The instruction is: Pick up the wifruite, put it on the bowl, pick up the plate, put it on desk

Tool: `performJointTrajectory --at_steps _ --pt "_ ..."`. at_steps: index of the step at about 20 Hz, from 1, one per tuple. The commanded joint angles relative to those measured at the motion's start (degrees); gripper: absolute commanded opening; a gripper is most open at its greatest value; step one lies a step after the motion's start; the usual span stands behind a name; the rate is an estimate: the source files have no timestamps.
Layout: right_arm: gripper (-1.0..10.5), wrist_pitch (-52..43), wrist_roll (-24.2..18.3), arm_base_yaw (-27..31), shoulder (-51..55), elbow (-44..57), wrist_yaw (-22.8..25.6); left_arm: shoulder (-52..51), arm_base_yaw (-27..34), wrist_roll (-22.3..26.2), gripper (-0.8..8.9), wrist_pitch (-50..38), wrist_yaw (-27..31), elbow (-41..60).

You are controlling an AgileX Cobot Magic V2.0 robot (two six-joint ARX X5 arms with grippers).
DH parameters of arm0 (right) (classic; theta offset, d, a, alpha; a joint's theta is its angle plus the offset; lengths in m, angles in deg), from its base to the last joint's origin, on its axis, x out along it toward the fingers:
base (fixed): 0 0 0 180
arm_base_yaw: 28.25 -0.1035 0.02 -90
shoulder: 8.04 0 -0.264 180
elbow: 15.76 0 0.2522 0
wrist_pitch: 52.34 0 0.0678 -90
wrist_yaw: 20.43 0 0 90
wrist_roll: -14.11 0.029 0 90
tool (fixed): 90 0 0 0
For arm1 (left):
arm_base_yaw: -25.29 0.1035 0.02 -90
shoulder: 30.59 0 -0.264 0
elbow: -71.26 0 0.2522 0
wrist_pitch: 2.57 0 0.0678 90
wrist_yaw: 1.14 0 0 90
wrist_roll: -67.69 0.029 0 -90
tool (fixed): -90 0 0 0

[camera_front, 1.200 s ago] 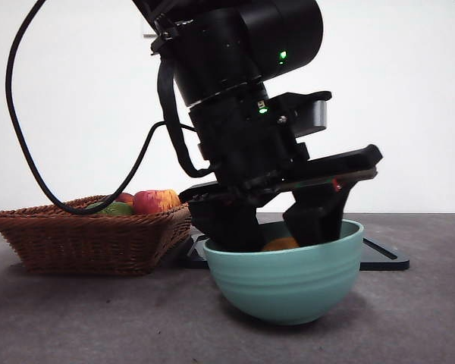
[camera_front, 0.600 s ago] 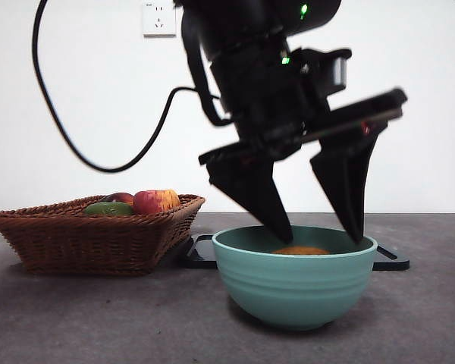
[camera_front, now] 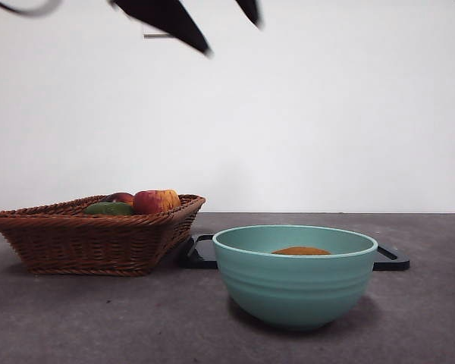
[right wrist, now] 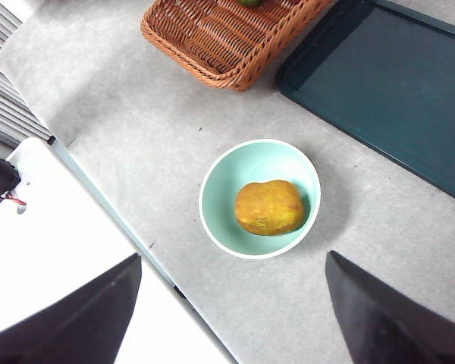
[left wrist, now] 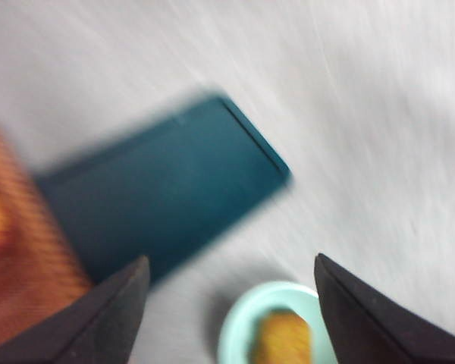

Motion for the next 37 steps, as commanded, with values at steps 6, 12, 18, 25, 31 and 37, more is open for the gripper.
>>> performJointTrajectory --at_steps 6,12,18,25,31,37 --pt "3.9 -0.5 0.2 -0.3 -0.4 -1.0 0.0 -18.6 11.0 0.8 3.48 5.2 -4.1 8.2" --pt "3.9 -0.6 0.2 -0.3 -0.5 -1.0 0.3 -31.3 11.8 1.2 3.43 5.0 -23.3 27.2" --pt "3.9 -0.5 0.2 -0.3 -0.5 -0.9 0.3 -32.3 11.7 3.3 3.44 9.5 -28.9 30.1" --pt "3.9 -0.5 3.1 -0.3 -0.5 0.2 2.4 -32.3 11.7 3.3 3.44 9.4 -28.9 30.1" --pt "3.4 -7.3 10.7 -1.1 -0.5 9.0 3.8 -32.3 11.7 3.3 3.44 9.1 -28.9 30.1" --pt "3.4 -20.7 19.8 -5.6 -2.1 19.9 5.2 -32.3 11.7 3.3 3.44 9.1 -28.9 30.1"
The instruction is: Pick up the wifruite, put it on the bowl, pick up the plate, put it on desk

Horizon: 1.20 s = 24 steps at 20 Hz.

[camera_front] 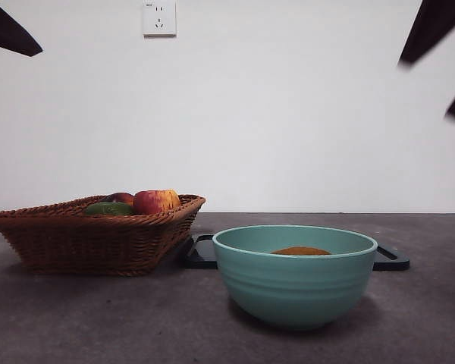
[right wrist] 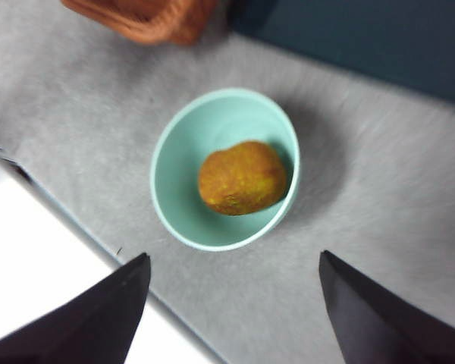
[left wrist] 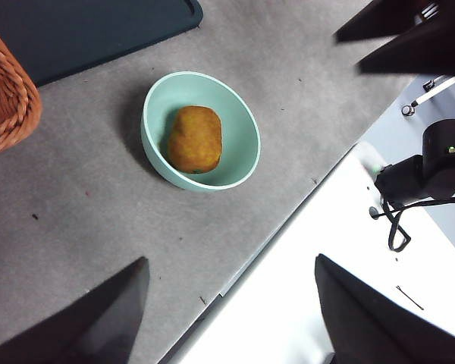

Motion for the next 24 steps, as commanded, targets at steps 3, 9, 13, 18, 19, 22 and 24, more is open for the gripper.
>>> performJointTrajectory --at_steps 3,9,13,18,19,22,24 --pt "3.1 -9.3 8.0 -4.8 -3.5 4.5 5.0 0.3 -0.3 0.7 3.44 -0.7 -0.3 -0.5" --pt "3.0 -16.1 9.4 -9.7 -10.8 5.6 13.1 0.3 -0.3 0.7 3.44 -0.7 -0.3 -0.5" --pt "2.0 -21.5 9.6 -12.2 -17.2 5.6 17.8 0.3 -0.3 0.7 3.44 -0.7 -0.3 -0.5" --pt "1.4 -26.5 9.6 -13.7 -24.2 5.6 21.7 0.3 -0.3 0.7 3.44 -0.6 -0.3 -0.5" --pt "1.2 -26.9 9.6 -13.7 -25.1 5.6 21.7 0.3 -0.3 0.7 3.44 -0.6 -0.3 -0.5" --pt "0.9 -27.9 9.6 -13.7 -27.0 5.6 21.8 0.3 -0.3 0.7 3.44 -0.6 -0.3 -0.5" --pt "0.2 -28.3 9.5 -13.8 -27.2 5.6 21.7 0.3 -0.3 0.7 3.44 -0.6 -0.3 -0.5"
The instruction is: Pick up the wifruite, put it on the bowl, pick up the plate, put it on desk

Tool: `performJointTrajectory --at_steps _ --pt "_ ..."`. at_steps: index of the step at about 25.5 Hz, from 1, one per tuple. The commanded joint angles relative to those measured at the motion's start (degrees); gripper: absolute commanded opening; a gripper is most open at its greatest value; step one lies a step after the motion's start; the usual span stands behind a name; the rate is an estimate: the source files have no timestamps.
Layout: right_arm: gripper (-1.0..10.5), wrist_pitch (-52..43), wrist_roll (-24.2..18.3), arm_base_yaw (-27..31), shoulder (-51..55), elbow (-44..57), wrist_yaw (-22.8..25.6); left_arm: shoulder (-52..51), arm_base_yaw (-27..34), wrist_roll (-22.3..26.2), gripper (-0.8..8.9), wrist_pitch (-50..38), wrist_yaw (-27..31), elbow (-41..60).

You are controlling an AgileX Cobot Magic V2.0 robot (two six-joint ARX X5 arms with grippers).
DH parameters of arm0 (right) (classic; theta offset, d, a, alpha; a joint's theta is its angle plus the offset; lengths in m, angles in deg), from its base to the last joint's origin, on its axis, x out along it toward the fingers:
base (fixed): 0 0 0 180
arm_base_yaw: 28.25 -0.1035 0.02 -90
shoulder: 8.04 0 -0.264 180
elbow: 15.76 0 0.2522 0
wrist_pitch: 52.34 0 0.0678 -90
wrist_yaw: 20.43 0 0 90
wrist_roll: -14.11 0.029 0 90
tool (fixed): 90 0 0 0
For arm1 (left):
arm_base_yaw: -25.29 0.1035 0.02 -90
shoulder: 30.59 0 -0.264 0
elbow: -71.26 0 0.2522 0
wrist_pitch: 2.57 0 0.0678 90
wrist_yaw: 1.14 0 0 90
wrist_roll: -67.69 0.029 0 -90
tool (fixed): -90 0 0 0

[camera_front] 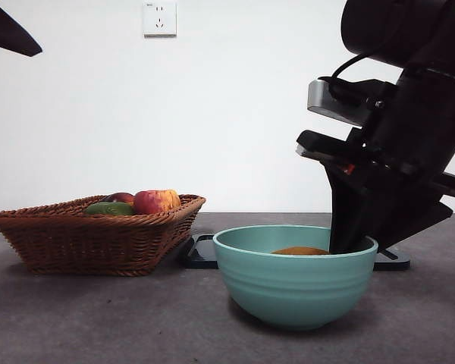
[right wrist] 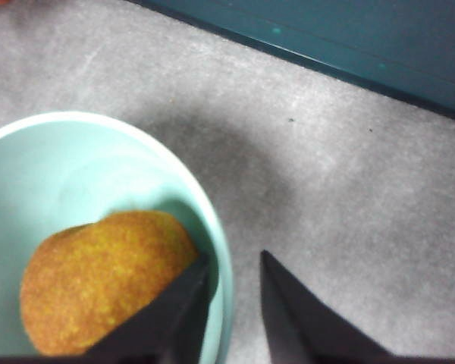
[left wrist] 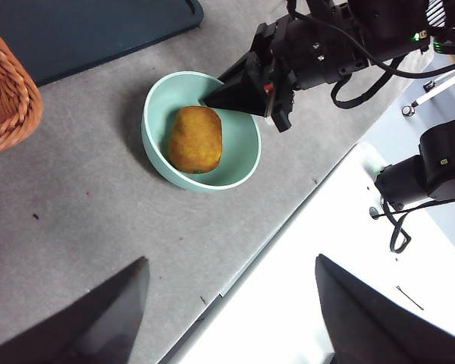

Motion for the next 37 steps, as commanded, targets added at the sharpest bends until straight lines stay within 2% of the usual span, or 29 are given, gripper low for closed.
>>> performJointTrajectory --at_steps 1,8,14,20,25,37 --pt "0.1 -1.0 0.4 -0.7 -0.8 -0.1 0.3 0.3 -0.3 0.7 3.44 -0.6 -0.2 -0.5" --pt "0.1 -0.3 0.3 -0.4 1.0 -4.0 -0.2 0.3 -0.3 0.7 3.43 -0.7 -0.2 -0.5" --pt "0.1 1.4 -3.3 3.7 0.2 -12.5 0.0 0.3 -0.3 0.7 3.44 -0.7 -0.2 -0.5" --pt "0.1 2.9 -7.0 9.3 -8.6 -22.1 -0.2 0.3 -0.3 0.7 3.44 -0.7 -0.2 -0.5" --pt "0.1 2.3 -8.1 12.3 -18.7 -28.5 -0.2 0.3 -0.3 0.7 3.44 -0.7 -0.2 -0.5" --pt "0.1 -1.4 -8.3 14.3 -26.3 -30.3 -0.3 0.3 -0.3 0.9 3.44 -0.6 -0.2 -0.5"
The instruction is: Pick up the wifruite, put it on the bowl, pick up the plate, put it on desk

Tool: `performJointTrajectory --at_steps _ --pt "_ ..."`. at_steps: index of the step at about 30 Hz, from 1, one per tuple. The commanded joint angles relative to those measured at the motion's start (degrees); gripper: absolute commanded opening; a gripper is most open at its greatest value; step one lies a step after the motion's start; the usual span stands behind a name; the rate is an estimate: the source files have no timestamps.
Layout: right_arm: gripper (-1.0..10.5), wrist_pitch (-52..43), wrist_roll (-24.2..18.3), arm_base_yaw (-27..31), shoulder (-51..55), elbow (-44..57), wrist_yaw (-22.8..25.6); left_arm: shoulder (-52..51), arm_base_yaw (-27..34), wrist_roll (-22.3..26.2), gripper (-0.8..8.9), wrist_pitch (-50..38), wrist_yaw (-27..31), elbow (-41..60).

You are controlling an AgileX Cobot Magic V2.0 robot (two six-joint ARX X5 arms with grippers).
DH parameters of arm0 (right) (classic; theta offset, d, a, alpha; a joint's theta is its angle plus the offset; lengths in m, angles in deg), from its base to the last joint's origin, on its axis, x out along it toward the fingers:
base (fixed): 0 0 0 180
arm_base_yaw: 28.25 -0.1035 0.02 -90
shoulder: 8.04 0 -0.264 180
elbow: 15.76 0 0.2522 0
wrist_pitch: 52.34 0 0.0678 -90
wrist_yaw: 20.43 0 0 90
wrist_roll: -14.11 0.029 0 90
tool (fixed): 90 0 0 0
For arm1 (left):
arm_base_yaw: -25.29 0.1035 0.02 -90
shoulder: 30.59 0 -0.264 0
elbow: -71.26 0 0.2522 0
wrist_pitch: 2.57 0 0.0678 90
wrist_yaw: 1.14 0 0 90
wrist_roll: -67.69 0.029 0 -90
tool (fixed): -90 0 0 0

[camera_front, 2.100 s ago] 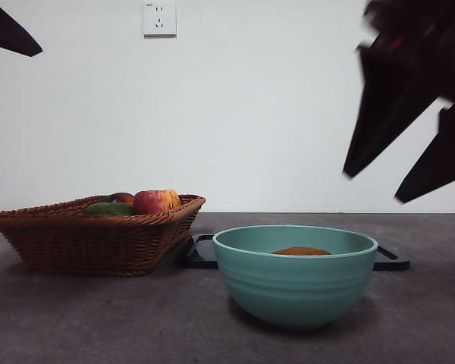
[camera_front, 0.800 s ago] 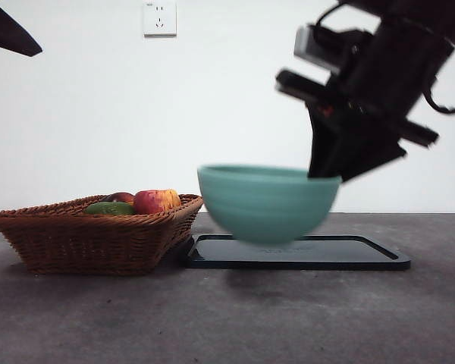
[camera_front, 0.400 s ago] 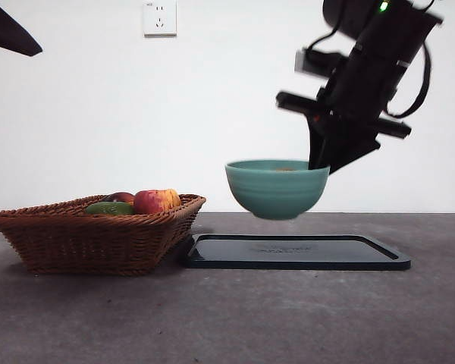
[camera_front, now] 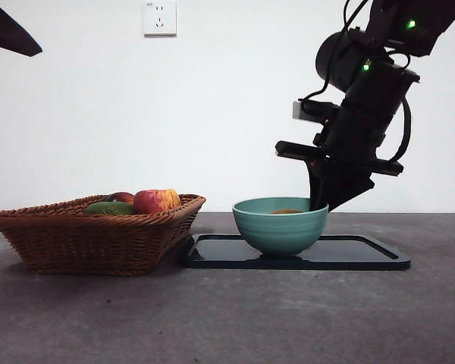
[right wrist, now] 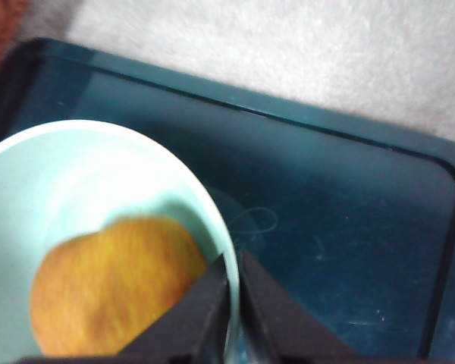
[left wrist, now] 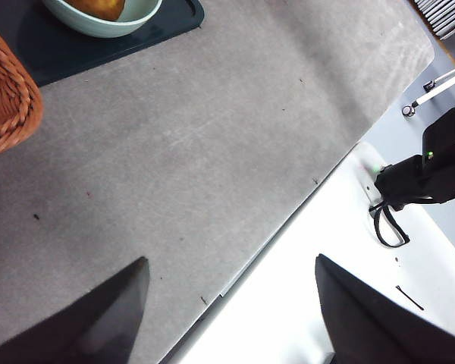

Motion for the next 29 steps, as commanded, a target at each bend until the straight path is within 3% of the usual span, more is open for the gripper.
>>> performJointTrajectory --at_steps 1,10,16,29 --pt "0.1 -1.0 -0.5 -0.1 -1.4 -1.4 -0.1 0.3 -0.3 0.9 3.44 -0.6 -0.2 -0.5" --pt "0.2 -1.0 -0.4 -0.3 -2.3 -1.4 -0.3 0.3 -0.3 0.9 3.44 -0.6 -0.2 -0.5" --pt "2.5 -0.6 -0.2 -0.2 -1.9 -1.4 -0.2 0.3 -0.3 0.9 3.44 -0.6 -0.2 -0.5" --pt "2.5 2.9 -0.4 -0.2 12.2 -2.7 -0.1 0.3 -0.3 0.9 3.44 -0.6 -0.2 -0.5"
